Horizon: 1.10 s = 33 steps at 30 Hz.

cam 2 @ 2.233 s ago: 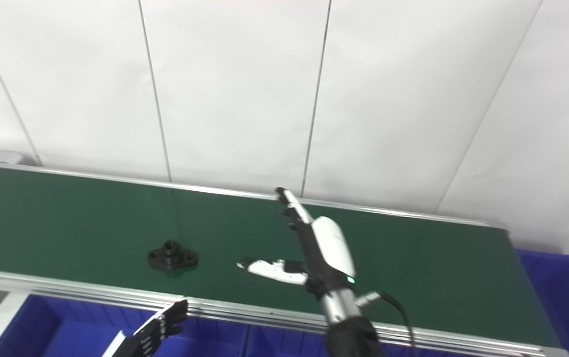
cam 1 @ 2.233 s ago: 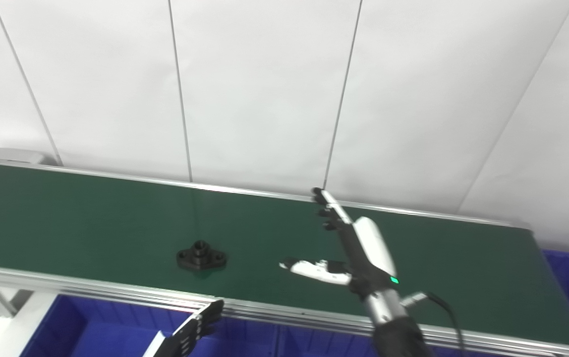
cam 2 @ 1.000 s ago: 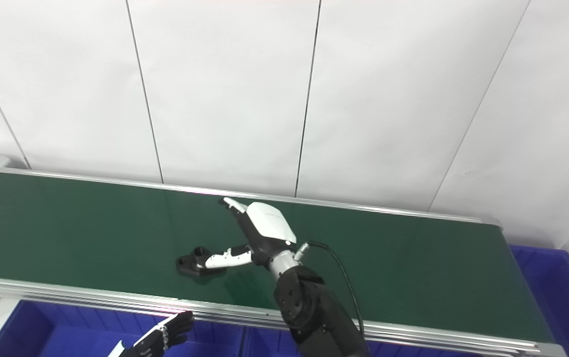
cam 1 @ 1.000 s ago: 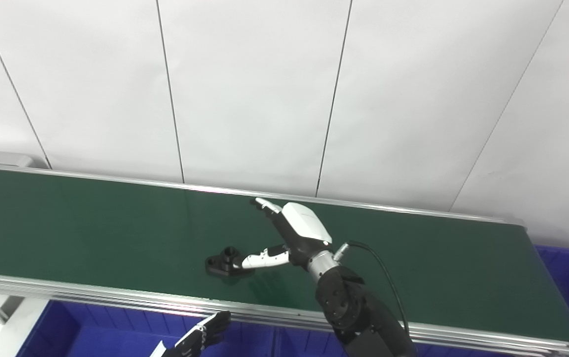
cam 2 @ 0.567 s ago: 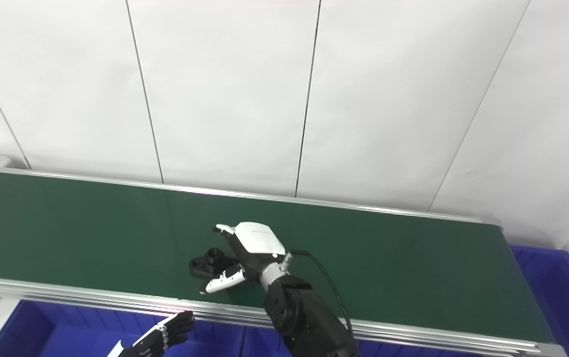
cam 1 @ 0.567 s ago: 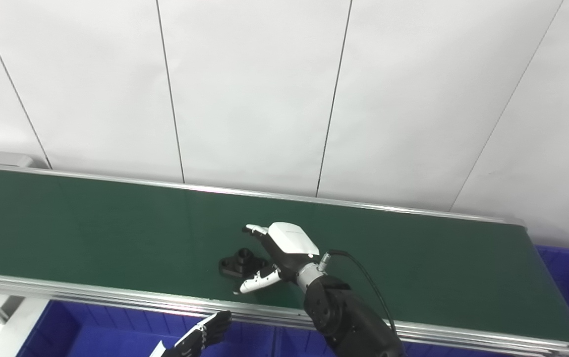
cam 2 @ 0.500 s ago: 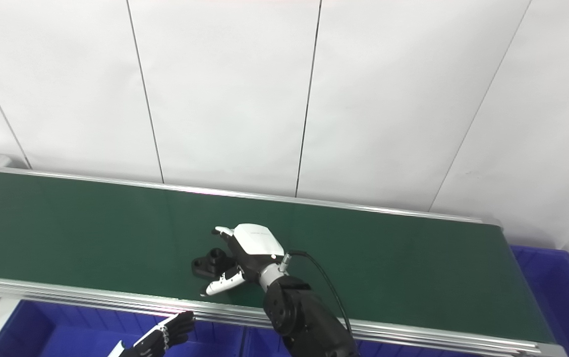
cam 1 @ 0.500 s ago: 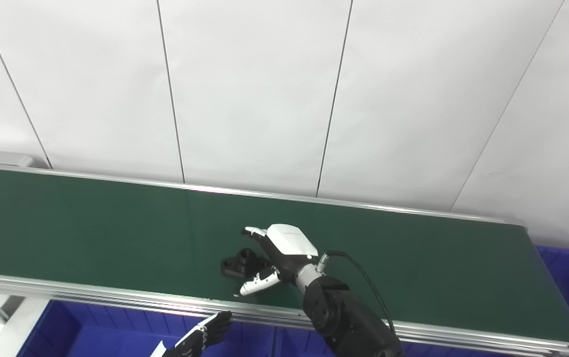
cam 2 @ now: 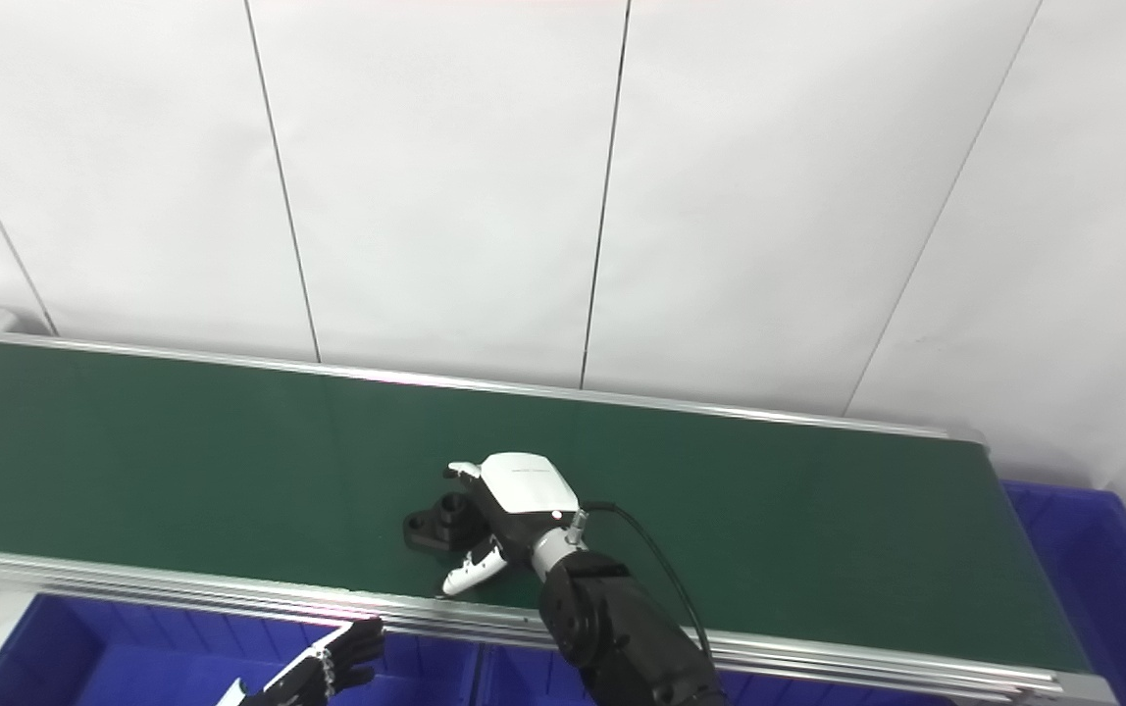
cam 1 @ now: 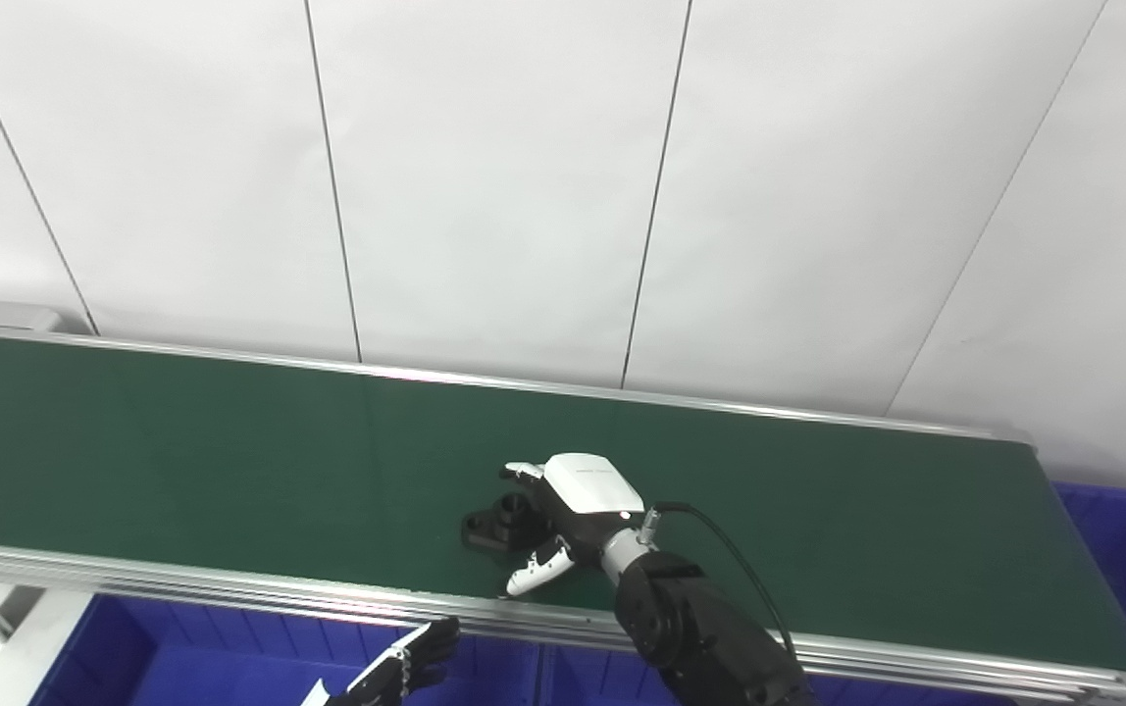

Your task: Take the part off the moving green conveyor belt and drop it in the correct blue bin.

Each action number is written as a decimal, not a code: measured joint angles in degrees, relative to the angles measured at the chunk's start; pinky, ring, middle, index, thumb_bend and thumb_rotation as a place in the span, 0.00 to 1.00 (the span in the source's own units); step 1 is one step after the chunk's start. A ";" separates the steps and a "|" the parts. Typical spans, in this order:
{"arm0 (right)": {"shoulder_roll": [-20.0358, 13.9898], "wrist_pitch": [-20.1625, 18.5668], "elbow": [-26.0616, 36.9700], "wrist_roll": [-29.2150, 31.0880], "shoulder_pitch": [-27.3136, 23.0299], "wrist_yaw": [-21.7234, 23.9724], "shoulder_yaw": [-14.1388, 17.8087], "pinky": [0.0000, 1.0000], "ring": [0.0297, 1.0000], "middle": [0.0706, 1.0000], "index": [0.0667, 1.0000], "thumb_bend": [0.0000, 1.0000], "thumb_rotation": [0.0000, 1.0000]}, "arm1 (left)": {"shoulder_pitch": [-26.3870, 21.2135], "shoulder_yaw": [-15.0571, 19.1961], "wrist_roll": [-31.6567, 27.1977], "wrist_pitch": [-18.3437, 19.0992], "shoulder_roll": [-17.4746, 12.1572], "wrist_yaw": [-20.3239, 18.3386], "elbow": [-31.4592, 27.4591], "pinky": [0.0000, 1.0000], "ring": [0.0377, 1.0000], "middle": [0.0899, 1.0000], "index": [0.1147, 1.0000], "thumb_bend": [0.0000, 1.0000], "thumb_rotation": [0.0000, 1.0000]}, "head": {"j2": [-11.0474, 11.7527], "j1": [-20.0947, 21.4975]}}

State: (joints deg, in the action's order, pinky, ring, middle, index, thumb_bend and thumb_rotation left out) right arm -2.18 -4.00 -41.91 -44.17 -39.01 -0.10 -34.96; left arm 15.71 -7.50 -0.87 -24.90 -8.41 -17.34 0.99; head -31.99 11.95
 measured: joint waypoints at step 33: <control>-3.98 -0.13 14.10 2.16 6.20 7.63 0.44 0.30 0.35 0.43 0.46 0.52 0.00 | 0.21 -0.13 0.01 0.00 1.08 0.16 -0.18 0.90 0.91 0.90 0.87 0.77 0.42 | -0.97 -0.09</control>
State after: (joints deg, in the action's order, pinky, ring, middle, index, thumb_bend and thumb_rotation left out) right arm -6.16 -4.14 -27.81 -42.01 -32.81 7.53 -34.52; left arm 15.92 -7.63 -0.86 -24.90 -7.33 -17.18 0.81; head -32.96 11.87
